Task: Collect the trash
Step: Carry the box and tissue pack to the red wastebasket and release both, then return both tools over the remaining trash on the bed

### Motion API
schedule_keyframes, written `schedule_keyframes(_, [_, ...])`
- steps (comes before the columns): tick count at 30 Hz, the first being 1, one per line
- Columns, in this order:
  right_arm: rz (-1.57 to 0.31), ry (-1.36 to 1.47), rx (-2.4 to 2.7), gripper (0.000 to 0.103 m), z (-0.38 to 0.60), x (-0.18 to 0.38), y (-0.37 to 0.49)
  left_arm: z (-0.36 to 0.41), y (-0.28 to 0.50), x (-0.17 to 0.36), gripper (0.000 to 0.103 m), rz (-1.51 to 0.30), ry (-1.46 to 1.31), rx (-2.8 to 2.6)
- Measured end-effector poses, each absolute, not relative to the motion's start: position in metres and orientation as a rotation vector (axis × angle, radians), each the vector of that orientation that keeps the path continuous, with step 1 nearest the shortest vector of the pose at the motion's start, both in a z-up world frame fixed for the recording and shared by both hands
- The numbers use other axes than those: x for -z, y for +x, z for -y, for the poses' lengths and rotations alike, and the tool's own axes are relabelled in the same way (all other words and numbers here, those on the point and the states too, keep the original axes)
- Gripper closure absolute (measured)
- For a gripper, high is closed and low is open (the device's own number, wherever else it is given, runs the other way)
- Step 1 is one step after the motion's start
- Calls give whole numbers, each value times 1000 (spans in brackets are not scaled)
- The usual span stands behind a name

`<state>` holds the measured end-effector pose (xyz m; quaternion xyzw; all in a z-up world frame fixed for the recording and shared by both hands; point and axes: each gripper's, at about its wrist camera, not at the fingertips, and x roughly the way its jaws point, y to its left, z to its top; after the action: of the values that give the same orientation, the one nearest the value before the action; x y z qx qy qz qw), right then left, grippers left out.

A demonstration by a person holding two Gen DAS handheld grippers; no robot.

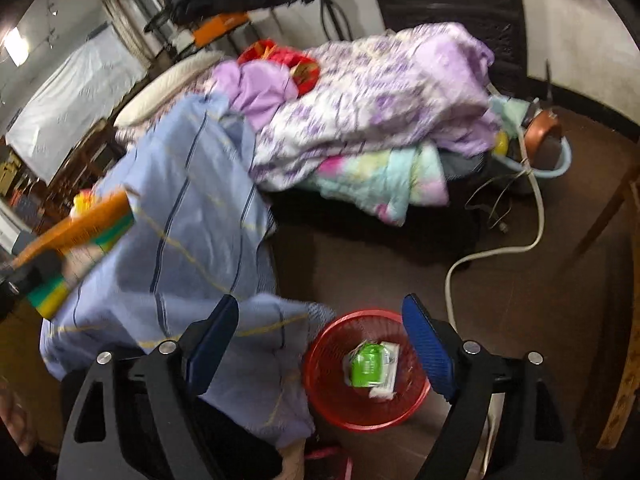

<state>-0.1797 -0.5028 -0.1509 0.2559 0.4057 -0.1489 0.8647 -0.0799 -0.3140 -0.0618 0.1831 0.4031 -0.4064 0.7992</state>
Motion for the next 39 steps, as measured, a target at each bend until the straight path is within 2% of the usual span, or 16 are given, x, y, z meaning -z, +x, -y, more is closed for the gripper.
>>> schedule_keyframes(7, [-757, 541, 389, 20, 525, 133, -204, 354, -93, 86, 82, -923, 466, 974])
schedule_keyframes(14, [-744, 571, 405, 20, 541, 131, -215, 385, -102, 106, 80, -971, 508, 1038])
schedule_keyframes(15, [-742, 574, 404, 20, 541, 131, -215, 385, -103, 107, 78, -973, 510, 1039])
schedule_keyframes(18, [-739, 581, 396, 20, 541, 130, -217, 382, -100, 105, 59, -962, 495, 1026])
schedule_keyframes(19, [-739, 582, 391, 20, 540, 129, -216, 380, -99, 102, 57, -953, 486, 1019])
schedule_keyframes(29, [-727, 550, 337, 20, 516, 109, -203, 343, -75, 76, 55, -926, 390, 952])
schedule_keyframes(39, [-728, 468, 254, 20, 473, 75, -175, 290, -52, 55, 46, -888, 288, 873])
